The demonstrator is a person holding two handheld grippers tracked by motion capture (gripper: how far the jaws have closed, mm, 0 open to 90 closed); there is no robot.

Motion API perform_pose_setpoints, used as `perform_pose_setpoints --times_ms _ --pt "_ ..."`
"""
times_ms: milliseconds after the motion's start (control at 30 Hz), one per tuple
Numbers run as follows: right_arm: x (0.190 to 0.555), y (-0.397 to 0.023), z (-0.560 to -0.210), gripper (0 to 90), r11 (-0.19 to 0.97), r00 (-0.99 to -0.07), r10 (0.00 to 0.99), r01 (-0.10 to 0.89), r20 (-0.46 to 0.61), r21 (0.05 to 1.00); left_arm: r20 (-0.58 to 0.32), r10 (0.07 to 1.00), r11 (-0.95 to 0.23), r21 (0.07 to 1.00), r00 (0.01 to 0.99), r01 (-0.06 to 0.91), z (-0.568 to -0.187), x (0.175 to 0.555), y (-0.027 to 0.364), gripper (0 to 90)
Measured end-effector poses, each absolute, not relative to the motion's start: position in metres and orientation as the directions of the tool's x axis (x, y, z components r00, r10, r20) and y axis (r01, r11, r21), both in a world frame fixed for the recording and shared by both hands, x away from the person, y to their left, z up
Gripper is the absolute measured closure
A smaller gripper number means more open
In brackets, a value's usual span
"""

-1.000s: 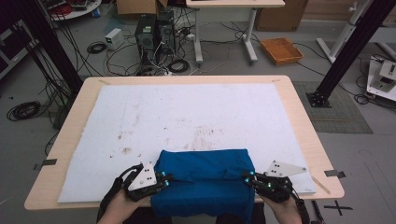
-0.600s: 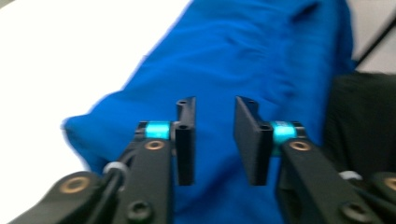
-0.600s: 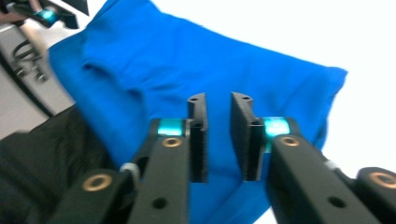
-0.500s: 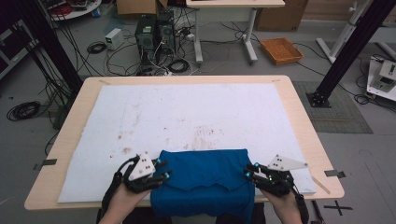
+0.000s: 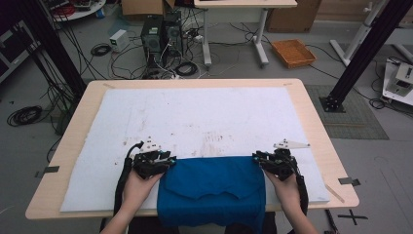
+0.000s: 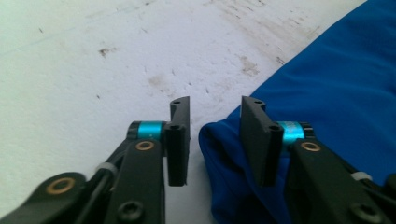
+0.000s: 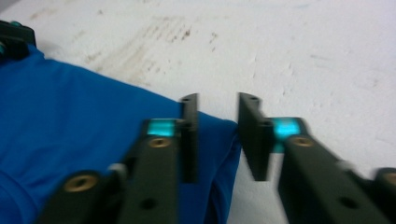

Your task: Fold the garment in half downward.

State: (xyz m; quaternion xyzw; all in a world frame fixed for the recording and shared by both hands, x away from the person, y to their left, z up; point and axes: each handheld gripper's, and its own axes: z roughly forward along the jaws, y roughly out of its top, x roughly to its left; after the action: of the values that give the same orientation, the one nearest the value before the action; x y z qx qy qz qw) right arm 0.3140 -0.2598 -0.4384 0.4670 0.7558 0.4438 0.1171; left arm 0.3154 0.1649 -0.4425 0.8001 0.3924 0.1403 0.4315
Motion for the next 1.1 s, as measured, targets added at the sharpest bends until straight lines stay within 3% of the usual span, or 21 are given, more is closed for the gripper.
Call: perform_pose_setpoints --times_ms 33,167,400,433,500,567,633,767,833,867,967,1000,1100 --pt "0.314 -0.259 -0.44 84.3 0.179 -0.54 0.809 0.604 0.233 0.777 -0.114 0.749 -0.321 0.799 0.652 0.508 -0.443 0.314 0.165 69.6" --pt "0.311 -0.261 -0.442 86.7 0.183 -0.527 0.823 0.597 0.211 0.781 -0.123 0.752 -0.307 0.803 0.647 0.51 -0.445 0.311 0.171 79.0" --pt "0.302 -0.264 -0.441 85.7 0.186 -0.519 0.833 0.586 0.189 0.789 -0.149 0.771 -0.278 0.796 0.619 0.538 -0.445 0.307 0.181 80.2" --pt "0.301 -0.265 -0.44 84.1 0.183 -0.518 0.834 0.585 0.19 0.79 -0.151 0.778 -0.271 0.796 0.61 0.541 -0.445 0.307 0.181 77.5" --pt "0.299 -0.265 -0.438 79.0 0.176 -0.515 0.836 0.578 0.188 0.797 -0.172 0.788 -0.236 0.802 0.591 0.549 -0.443 0.307 0.184 63.3" --pt "0.299 -0.267 -0.435 74.4 0.161 -0.502 0.844 0.572 0.188 0.805 -0.182 0.788 -0.212 0.817 0.588 0.536 -0.441 0.308 0.185 60.0" --pt "0.304 -0.271 -0.432 71.7 0.131 -0.486 0.85 0.569 0.204 0.812 -0.188 0.793 -0.199 0.819 0.58 0.538 -0.44 0.312 0.186 51.0" --pt "0.317 -0.272 -0.434 61.8 0.088 -0.464 0.847 0.605 0.26 0.792 -0.208 0.794 -0.186 0.812 0.571 0.554 -0.444 0.322 0.184 47.5" --pt "0.322 -0.269 -0.44 62.7 0.09 -0.465 0.838 0.634 0.286 0.768 -0.209 0.802 -0.196 0.793 0.56 0.577 -0.447 0.325 0.182 47.6" --pt "0.323 -0.267 -0.443 67.2 0.101 -0.47 0.834 0.645 0.289 0.757 -0.212 0.801 -0.204 0.782 0.56 0.589 -0.449 0.326 0.181 48.6" --pt "0.321 -0.264 -0.447 82.7 0.149 -0.486 0.836 0.646 0.253 0.749 -0.203 0.791 -0.222 0.784 0.577 0.579 -0.45 0.321 0.181 65.9" --pt "0.32 -0.265 -0.447 83.7 0.152 -0.487 0.839 0.639 0.243 0.754 -0.199 0.791 -0.224 0.787 0.579 0.575 -0.45 0.32 0.18 71.0" --pt "0.318 -0.269 -0.444 82.7 0.133 -0.477 0.843 0.631 0.247 0.764 -0.205 0.79 -0.214 0.79 0.577 0.574 -0.448 0.319 0.182 71.4"
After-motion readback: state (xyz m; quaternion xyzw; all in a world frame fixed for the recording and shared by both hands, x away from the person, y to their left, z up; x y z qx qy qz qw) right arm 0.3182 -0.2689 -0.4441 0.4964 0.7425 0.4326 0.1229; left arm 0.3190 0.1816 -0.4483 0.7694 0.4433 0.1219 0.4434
